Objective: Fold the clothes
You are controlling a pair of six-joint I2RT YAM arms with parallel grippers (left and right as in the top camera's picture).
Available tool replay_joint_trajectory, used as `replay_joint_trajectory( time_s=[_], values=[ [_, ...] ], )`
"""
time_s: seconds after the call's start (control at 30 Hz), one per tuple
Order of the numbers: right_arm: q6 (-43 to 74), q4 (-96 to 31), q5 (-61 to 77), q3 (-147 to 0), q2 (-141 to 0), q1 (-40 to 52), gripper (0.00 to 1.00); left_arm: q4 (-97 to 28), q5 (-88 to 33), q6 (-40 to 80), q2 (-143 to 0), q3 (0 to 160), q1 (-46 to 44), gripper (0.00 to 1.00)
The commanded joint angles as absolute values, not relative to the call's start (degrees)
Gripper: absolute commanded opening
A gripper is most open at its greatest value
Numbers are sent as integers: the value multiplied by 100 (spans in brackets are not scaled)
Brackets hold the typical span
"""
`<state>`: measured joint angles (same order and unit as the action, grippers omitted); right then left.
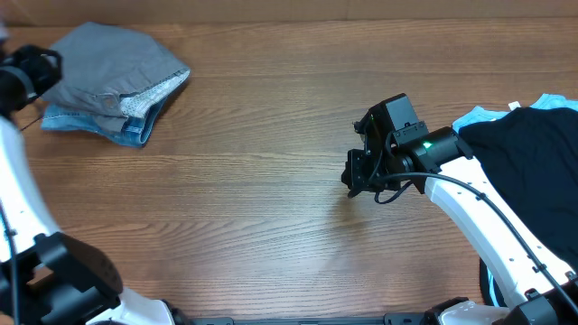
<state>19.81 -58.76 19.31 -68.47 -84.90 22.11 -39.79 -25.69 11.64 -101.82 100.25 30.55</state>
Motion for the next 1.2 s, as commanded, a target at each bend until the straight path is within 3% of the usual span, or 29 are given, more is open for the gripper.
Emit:
replay_joint_trajectory(
  time_s=[0.0, 0.27, 0.47, 0.63, 0.8, 1.03, 1.1, 1.17],
  values=[
    [1951, -5839, 1966, -6949, -8401, 2211, 12, -4130, -1105, 513, -10661, 9974, 2445, 4],
    [1968, -5839, 2329, -6949, -8401, 2211, 12, -3142, -554, 711, -12086, 9974, 2180, 4],
    [1968, -5881, 2366, -6949, -8401, 2211, 11, -3776, -460, 1149, -12912, 9974, 2270, 4],
    [1966, -5885, 2364, -6949, -8401, 2211, 11, -4158, -1205, 1496, -13450, 9974, 2224, 4],
    [1940, -6020, 2281, -6949, -8401, 2211, 11, -3935, -2432, 2141, -13428, 9996, 2204, 4],
    [1946, -6377, 1122, -6949, -8401, 2206, 12, -3911, -2552, 1979, -12501, 10031, 2248, 4],
    [1944, -6368, 1050, -6949, -8401, 2198, 12, -3920, -2543, 1772, -11959, 10031, 2285, 8],
    [1944, -6307, 1050, -6952, -8401, 2198, 12, -3957, -2539, 1542, -11441, 10031, 2309, 23]
  ],
)
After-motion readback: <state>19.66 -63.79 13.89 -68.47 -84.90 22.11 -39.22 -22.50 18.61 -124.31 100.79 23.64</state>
